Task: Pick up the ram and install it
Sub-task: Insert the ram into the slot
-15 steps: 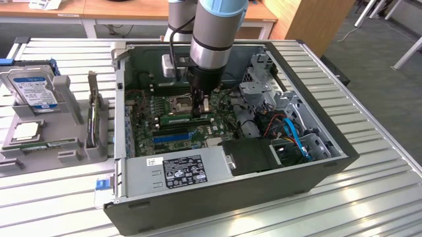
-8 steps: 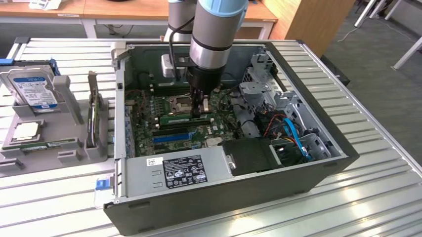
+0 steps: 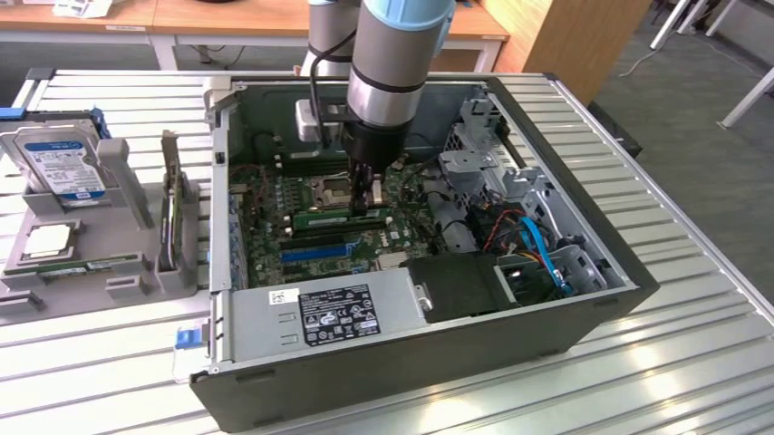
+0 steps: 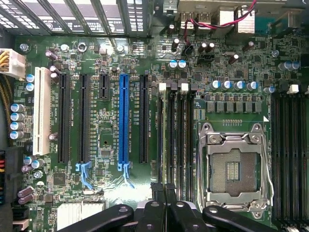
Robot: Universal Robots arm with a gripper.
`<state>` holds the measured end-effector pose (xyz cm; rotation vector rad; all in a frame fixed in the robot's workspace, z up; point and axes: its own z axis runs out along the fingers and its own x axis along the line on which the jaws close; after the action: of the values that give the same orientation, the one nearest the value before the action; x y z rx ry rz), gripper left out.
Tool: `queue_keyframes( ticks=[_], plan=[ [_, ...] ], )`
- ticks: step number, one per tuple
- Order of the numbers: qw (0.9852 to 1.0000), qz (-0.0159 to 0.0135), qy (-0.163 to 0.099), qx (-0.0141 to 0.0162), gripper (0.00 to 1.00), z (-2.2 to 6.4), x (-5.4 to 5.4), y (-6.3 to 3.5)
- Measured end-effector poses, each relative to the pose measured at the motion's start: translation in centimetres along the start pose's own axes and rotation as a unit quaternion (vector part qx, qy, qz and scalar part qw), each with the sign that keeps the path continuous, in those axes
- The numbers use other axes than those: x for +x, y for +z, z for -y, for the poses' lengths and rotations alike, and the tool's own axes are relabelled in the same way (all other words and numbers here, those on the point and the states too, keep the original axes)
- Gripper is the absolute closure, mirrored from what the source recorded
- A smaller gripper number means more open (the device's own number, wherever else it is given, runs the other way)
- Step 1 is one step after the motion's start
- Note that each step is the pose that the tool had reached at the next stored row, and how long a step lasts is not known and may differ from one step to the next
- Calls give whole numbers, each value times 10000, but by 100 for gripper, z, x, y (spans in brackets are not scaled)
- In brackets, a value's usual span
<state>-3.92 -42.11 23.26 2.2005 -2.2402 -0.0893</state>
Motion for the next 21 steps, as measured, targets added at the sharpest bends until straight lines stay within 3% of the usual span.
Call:
queue_keyframes(
  ticks=[21],
  plan=[
    [10000, 0, 0, 0, 89, -1, -3, 20]
  ],
)
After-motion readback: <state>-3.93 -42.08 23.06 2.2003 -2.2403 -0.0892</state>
